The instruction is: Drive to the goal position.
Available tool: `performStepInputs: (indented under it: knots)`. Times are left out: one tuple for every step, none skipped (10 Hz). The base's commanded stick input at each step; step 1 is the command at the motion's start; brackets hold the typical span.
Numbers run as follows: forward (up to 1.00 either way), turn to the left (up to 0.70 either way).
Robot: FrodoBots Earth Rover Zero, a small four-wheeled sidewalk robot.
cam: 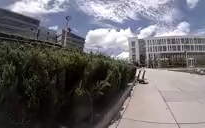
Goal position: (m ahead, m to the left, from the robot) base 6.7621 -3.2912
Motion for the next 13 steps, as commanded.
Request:
performStepInputs:
  knots:
    - [0.0, 0.0]
    - [0.0, 0.0]
    - [0.0, 0.0]
    - [0.0, 0.0]
    - [-0.06, 0.0]
    - [-0.7, 0.0]
    - [-0.7, 0.0]
    - [-0.7, 0.0]
    - [-0.7, 0.0]
    - [-0.7, 0.0]
    - [-0.7, 0.19]
    - [-0.7, 0.21]
    - [-0.7, 0.08]
